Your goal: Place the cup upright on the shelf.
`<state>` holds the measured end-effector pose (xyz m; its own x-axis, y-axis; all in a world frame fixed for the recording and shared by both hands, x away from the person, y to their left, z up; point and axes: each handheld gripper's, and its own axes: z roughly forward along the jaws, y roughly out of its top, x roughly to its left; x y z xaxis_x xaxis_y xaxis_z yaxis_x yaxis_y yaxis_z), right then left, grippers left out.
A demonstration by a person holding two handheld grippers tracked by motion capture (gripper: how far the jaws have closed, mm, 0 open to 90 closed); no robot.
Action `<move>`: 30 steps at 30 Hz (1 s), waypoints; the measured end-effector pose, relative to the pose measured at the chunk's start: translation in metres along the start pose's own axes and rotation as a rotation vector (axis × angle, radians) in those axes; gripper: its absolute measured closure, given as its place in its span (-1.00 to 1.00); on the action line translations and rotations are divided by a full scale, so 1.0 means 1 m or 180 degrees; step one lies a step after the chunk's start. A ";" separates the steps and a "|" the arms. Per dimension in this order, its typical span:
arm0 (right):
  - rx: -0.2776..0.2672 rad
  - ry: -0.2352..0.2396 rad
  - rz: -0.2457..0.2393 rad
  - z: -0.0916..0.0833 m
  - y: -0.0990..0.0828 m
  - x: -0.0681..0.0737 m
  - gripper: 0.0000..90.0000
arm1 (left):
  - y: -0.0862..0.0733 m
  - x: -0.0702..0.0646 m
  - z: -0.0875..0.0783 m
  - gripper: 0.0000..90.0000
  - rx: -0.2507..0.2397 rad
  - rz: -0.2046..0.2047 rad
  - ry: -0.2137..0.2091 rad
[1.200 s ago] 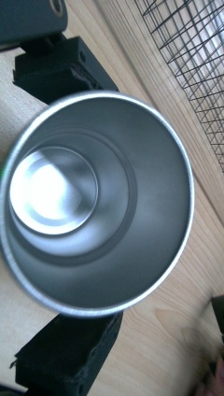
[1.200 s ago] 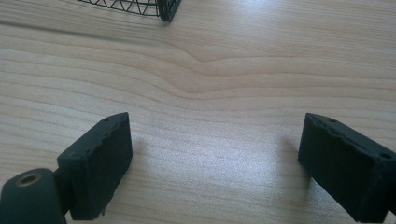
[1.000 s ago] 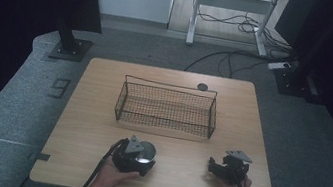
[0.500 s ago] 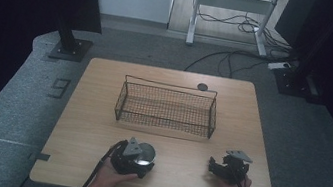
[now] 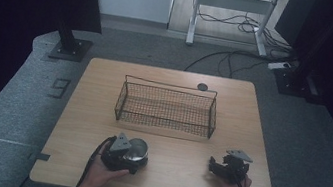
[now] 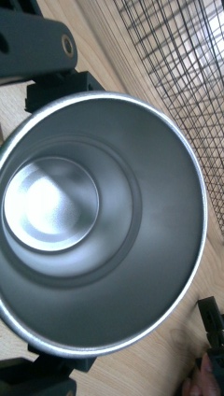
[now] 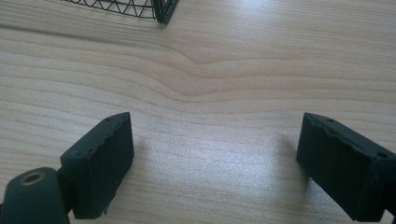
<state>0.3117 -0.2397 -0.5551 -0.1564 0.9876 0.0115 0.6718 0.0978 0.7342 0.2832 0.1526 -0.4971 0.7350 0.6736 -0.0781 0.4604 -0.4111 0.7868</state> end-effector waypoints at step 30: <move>-0.0007 -0.0016 0.0019 0.000 0.000 0.000 -0.73 | 0.009 0.021 -0.036 -0.59 -0.0285 -0.0139 0.0066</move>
<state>0.3115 -0.2398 -0.5550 -0.1488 0.9888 0.0124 0.6711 0.0918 0.7357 0.2854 0.1853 -0.4697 0.7042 0.7027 -0.1016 0.4448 -0.3251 0.8346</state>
